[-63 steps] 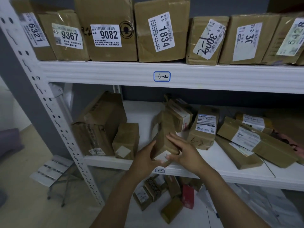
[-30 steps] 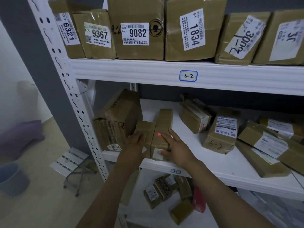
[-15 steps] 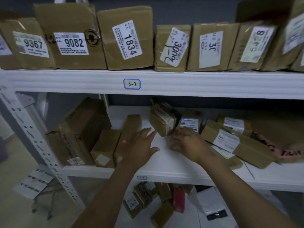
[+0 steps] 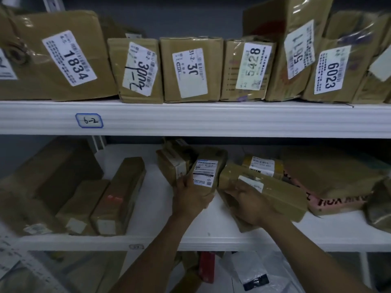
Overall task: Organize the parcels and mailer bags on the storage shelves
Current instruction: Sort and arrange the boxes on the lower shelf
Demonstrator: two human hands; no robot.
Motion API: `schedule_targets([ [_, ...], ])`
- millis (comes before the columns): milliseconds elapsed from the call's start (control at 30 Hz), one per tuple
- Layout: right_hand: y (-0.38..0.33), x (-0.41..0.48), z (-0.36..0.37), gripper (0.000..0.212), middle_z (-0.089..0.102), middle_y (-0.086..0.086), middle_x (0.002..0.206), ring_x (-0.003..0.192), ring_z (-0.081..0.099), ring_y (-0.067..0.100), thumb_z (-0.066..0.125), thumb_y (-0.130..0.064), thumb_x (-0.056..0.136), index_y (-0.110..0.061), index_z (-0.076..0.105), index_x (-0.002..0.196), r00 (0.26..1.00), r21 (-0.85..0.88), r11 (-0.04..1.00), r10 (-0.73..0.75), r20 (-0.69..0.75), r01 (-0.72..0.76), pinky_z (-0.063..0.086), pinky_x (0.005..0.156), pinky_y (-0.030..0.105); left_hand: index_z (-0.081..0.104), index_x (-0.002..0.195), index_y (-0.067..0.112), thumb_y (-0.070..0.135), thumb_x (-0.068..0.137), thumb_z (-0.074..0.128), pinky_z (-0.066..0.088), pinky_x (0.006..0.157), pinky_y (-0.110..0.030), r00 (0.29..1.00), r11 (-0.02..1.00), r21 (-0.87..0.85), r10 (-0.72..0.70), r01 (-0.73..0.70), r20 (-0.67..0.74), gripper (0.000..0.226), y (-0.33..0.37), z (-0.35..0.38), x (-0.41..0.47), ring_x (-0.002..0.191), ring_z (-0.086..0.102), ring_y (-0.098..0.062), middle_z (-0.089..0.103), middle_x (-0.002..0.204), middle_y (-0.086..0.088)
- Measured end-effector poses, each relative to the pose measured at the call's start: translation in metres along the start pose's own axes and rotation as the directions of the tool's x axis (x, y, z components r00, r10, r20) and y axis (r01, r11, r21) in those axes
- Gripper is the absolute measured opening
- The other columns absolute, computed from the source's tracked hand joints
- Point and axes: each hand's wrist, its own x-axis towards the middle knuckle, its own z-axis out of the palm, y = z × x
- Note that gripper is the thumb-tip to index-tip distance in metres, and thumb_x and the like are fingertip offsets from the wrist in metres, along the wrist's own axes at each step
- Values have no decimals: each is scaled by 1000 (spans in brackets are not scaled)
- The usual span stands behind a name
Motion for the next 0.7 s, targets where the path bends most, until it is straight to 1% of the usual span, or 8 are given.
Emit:
schedule_targets([
  [100, -13, -3, 0, 58, 28, 5, 156, 142, 24, 22, 55, -29, 94, -22, 34, 148, 995, 161, 984, -65, -81, 77, 17, 117, 25, 37, 145, 24, 54, 71, 72, 32, 111, -29, 996, 995, -100, -37, 29, -81, 87, -5, -2, -4, 133, 39, -27, 42, 144, -4],
  [200, -32, -3, -3, 49, 47, 0, 144, 131, 42, 15, 57, -32, 94, -20, 46, 141, 986, 401, 911, -29, -167, 94, 27, 103, 14, 50, 136, 26, 47, 61, 76, 32, 86, -4, 990, 971, -227, -95, 70, -105, 82, -19, -15, -25, 113, 51, -13, 56, 125, 2],
  [267, -48, 1, -5, 46, 52, -10, 136, 124, 49, 8, 57, -38, 94, -25, 49, 137, 987, 670, 742, 80, -137, 32, 34, 97, 15, 52, 135, 23, 58, 50, 64, 34, 90, -14, 981, 962, -266, -110, 65, -160, 92, -27, -23, -41, 108, 43, -5, 55, 122, 1],
  [367, -71, 7, -11, 55, 55, -13, 130, 117, 53, 9, 58, -54, 88, -32, 43, 137, 979, 924, 369, 201, 23, -97, 44, 95, 28, 48, 137, 23, 61, 46, 59, 37, 97, -23, 972, 951, -303, -123, 58, -199, 100, -31, -38, -61, 106, 33, 3, 50, 125, 2],
  [433, -84, 7, -17, 54, 61, -12, 119, 105, 60, 8, 59, -51, 89, -32, 39, 136, 978, 983, 142, 186, 93, -120, 51, 81, 26, 45, 140, 24, 59, 48, 65, 31, 94, -7, 978, 943, -331, -104, 40, -178, 101, -34, -48, -72, 104, 31, 10, 43, 129, 5],
  [500, -98, 7, -21, 27, 68, -18, 99, 87, 66, 2, 59, -40, 92, -34, 50, 116, 984, 996, 4, 156, 84, -86, 53, 65, 18, 42, 141, 22, 54, 54, 74, 23, 88, 7, 984, 957, -290, -28, -24, -175, 98, -41, -57, -80, 105, 31, 12, 38, 132, 4],
  [600, -120, 4, -19, 17, 73, -10, 93, 81, 70, 5, 64, -26, 91, -36, 54, 100, 977, 995, -89, 208, 53, -35, 54, 60, 17, 35, 144, 22, 54, 59, 77, 19, 86, 10, 994, 964, -262, 18, -47, -112, 100, -53, -77, -91, 111, 27, 14, 32, 136, 7],
  [700, -132, -1, -11, 33, 72, 1, 108, 94, 70, 17, 66, -18, 89, -23, 54, 119, 965, 986, -147, 240, 109, -75, 57, 72, 29, 23, 149, 28, 41, 63, 84, 23, 95, 0, 999, 955, -295, 30, -25, 14, 106, -66, -96, -98, 118, 23, 11, 23, 138, 14],
])
